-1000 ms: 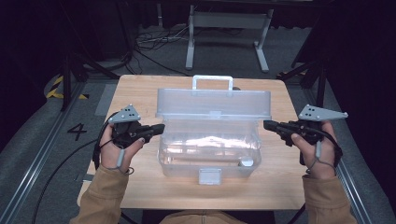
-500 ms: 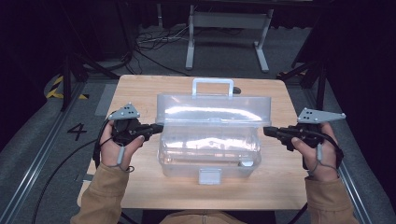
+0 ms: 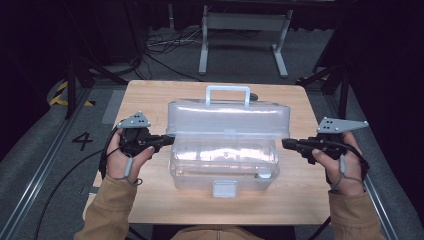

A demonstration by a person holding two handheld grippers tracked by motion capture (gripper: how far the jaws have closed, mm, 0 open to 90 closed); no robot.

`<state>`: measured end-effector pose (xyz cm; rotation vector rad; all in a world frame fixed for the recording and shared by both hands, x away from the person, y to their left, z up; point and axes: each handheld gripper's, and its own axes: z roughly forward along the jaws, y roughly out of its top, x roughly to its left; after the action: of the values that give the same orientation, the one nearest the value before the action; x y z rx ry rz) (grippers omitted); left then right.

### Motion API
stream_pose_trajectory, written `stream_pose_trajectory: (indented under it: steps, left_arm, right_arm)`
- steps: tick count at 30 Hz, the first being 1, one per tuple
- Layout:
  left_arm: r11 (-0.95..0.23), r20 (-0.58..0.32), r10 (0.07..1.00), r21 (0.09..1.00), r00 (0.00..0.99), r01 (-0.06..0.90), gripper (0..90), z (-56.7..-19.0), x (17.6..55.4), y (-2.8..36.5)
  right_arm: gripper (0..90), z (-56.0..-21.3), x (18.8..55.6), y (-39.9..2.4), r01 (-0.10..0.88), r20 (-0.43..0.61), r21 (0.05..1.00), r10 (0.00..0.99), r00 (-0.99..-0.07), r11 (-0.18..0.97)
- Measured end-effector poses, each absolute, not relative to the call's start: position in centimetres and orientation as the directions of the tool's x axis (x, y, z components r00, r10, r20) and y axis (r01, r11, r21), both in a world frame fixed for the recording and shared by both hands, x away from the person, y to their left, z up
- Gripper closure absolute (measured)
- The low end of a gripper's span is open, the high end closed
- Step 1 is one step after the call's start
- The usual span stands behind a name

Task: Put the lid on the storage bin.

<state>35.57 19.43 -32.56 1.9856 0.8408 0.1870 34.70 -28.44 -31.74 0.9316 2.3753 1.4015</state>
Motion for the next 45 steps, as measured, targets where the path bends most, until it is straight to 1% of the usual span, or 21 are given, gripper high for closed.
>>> stream_pose_trajectory:
  steps: [17, 23, 45]
  left_arm:
    - [-0.413, -0.215, 0.61, 0.736, 0.763, 0.537, 90.0, -32.7, 35.4, 19.3]
    - [-0.448, -0.218, 0.604, 0.703, 0.767, 0.553, 90.0, -32.8, 35.4, 19.3]
    - [-0.543, -0.215, 0.588, 0.609, 0.779, 0.578, 89.9, -33.1, 35.3, 19.3]
  right_arm:
    - [90.0, -32.1, 34.6, -27.9, 0.476, 0.136, 0.771, 0.621, -0.772, 0.423]
    - [90.0, -32.2, 34.3, -27.5, 0.483, 0.102, 0.736, 0.628, -0.772, 0.474]
    - [90.0, -32.9, 34.3, -27.0, 0.521, 0.117, 0.636, 0.596, -0.794, 0.569]
